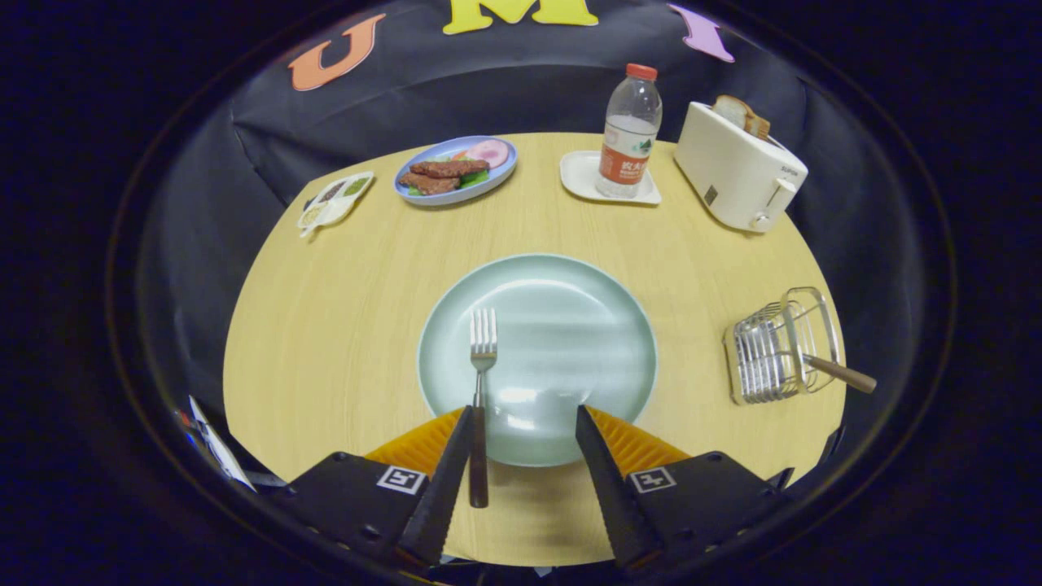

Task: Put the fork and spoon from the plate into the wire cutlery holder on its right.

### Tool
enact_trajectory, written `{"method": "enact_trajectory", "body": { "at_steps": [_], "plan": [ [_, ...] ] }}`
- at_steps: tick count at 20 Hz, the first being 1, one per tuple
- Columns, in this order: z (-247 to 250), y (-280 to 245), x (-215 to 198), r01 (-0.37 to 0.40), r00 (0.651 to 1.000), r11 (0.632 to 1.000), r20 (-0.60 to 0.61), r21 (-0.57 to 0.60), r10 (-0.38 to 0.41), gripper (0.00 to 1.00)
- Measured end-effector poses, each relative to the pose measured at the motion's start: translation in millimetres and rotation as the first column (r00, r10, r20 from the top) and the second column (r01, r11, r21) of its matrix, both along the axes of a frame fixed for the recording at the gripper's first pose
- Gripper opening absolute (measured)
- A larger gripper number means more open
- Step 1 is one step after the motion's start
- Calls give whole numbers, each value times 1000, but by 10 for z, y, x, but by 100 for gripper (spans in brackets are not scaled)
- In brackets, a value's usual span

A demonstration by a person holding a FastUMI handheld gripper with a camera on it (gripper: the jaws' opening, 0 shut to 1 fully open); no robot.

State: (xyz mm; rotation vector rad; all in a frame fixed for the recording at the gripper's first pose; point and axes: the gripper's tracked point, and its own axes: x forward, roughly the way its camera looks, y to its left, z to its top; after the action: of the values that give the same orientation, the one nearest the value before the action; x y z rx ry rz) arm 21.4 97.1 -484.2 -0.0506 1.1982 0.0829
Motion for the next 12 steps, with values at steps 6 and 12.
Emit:
{"method": "enact_trajectory", "body": {
  "at_steps": [6,12],
  "plan": [
    [-207,178,41,12,1000,1000,25,-17,-11,55],
    [-423,307,-24,36,999,999,-1,-24,-36,31]
  ]
}}
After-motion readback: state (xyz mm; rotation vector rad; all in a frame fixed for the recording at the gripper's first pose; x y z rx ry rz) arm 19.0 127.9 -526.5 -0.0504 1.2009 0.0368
